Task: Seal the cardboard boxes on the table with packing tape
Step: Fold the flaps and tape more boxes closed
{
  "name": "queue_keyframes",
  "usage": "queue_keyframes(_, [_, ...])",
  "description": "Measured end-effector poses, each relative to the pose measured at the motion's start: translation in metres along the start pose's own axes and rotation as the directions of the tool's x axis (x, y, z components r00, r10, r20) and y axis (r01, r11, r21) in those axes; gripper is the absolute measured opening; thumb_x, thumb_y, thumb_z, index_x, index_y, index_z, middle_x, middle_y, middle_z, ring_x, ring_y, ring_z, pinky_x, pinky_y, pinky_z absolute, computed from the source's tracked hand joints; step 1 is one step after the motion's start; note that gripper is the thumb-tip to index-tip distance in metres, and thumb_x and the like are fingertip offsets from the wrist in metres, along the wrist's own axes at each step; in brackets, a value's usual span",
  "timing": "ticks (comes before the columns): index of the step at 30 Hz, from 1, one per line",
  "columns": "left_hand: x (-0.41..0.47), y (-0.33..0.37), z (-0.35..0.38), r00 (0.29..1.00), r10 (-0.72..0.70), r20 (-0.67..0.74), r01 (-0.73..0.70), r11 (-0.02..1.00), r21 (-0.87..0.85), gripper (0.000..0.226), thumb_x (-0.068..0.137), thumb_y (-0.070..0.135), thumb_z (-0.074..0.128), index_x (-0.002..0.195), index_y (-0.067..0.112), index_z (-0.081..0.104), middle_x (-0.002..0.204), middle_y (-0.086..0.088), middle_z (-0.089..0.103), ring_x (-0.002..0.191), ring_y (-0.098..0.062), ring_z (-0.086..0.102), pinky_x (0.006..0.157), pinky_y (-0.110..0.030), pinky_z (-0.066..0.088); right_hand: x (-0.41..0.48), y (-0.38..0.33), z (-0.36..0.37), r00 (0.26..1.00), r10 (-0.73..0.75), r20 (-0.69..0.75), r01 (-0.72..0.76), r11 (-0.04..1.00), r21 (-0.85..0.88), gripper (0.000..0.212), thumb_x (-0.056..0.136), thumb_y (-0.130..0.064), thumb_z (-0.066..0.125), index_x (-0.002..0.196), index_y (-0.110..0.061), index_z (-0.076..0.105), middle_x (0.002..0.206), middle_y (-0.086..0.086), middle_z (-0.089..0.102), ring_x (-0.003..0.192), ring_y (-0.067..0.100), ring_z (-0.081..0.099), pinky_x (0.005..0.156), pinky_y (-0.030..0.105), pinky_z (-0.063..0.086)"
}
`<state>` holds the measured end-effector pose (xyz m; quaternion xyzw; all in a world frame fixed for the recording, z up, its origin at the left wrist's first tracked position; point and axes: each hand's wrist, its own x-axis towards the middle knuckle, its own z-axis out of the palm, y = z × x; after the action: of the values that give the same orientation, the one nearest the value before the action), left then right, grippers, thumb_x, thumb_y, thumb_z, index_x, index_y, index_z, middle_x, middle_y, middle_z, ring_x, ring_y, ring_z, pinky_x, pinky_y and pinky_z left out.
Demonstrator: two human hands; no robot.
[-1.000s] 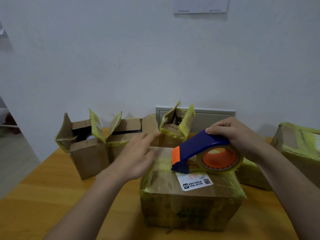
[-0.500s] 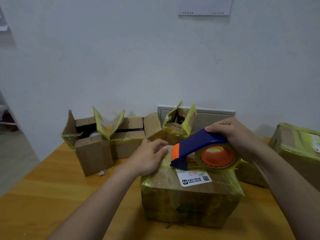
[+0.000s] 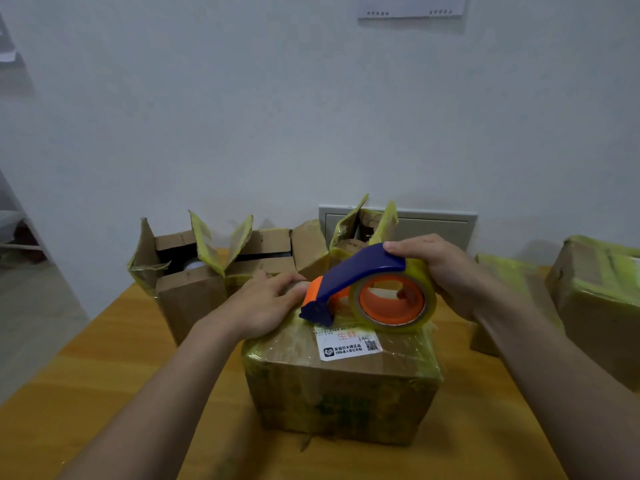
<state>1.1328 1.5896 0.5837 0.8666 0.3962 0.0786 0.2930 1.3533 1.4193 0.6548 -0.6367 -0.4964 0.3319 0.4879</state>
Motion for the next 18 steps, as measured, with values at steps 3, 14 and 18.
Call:
queue_keyframes(3, [0.001,0.003,-0.002,1.0,-0.002,0.015,0.002,1.0,0.006,0.048,0.092,0.08,0.035,0.133,0.057,0.049,0.127,-0.001,0.049,0.125,-0.024,0.046,0.111,-0.051,0.039,-0.001,0.007,-0.001,0.997,-0.031,-0.069,0.033,0.999,0.024,0.029,0.095,-0.032,0.061,0.09,-0.012,0.081,0.088,0.013,0.077,0.08,0.022,0.072,0.079,0.039,0.056])
queue_keyframes(14, [-0.002,0.008,-0.003,0.999,-0.009,0.031,0.01,1.0,-0.017,0.038,0.1,0.067,0.041,0.133,0.053,0.052,0.126,0.0,0.05,0.129,-0.024,0.045,0.112,-0.047,0.037,-0.017,0.004,-0.039,0.994,-0.069,-0.082,0.065,0.996,-0.059,0.028,0.091,-0.028,0.066,0.08,-0.005,0.078,0.074,0.012,0.073,0.069,0.019,0.067,0.066,0.028,0.054])
queue_keyframes(18, [0.002,0.023,-0.007,0.999,-0.04,-0.012,0.042,0.945,0.324,0.051,0.103,0.065,0.036,0.152,0.052,0.036,0.157,-0.007,0.036,0.149,-0.032,0.028,0.121,-0.055,0.026,-0.016,0.008,-0.035,0.992,-0.097,-0.08,0.089,0.991,-0.098,0.029,0.089,-0.036,0.069,0.079,-0.011,0.08,0.082,0.015,0.075,0.081,0.026,0.069,0.087,0.045,0.052])
